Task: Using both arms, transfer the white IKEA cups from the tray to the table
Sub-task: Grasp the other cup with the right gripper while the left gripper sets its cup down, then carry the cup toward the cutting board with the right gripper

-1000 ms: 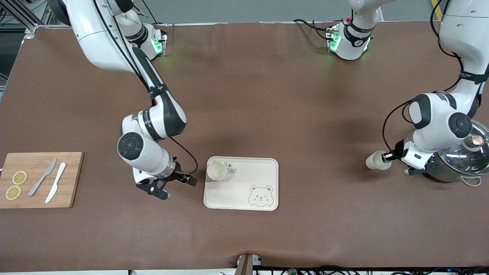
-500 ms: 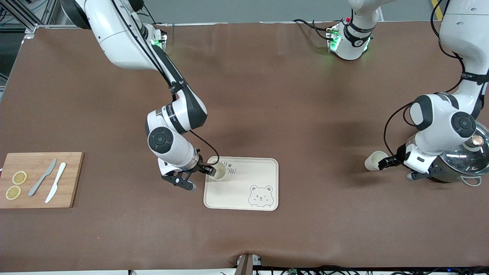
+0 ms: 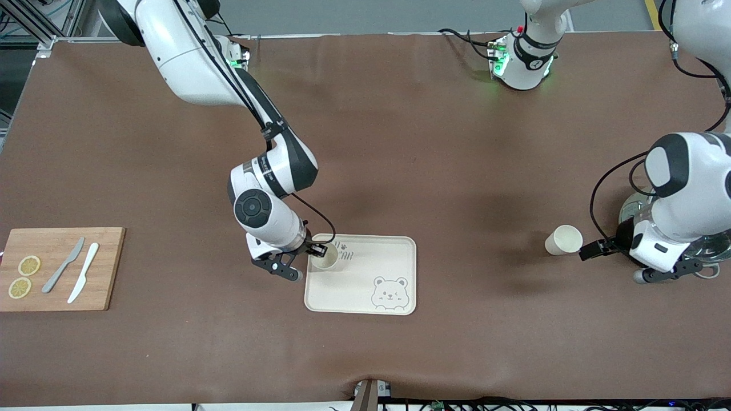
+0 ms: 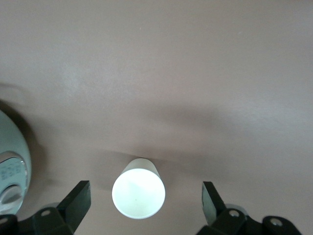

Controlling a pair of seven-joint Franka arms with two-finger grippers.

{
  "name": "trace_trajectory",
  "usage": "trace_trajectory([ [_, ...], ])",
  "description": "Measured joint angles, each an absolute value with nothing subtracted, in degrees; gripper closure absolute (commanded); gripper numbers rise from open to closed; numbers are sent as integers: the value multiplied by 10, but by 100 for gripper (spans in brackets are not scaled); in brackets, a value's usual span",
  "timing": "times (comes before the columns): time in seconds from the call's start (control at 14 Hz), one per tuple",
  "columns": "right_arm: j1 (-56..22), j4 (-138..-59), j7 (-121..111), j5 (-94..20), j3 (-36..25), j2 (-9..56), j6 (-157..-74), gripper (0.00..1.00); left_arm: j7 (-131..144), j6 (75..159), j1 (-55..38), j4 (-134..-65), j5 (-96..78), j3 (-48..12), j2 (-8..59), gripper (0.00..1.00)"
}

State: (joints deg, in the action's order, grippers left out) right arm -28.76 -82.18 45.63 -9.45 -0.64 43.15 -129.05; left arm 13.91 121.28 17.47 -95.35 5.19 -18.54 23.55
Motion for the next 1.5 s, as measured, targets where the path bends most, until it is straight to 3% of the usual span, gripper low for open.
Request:
trace_trajectory([
  [0.43, -287, -802, 456, -98, -10, 430, -1276, 100, 148, 1128, 159, -904, 93, -193, 191, 0],
  [1.0, -220, -780, 413, -99, -20, 365, -1147, 100, 148, 1055, 159, -901, 93, -195, 100, 0],
  [1.5, -128, -910, 245, -98, -25, 276, -1140, 100, 148, 1003, 159, -901, 94, -214, 60, 0],
])
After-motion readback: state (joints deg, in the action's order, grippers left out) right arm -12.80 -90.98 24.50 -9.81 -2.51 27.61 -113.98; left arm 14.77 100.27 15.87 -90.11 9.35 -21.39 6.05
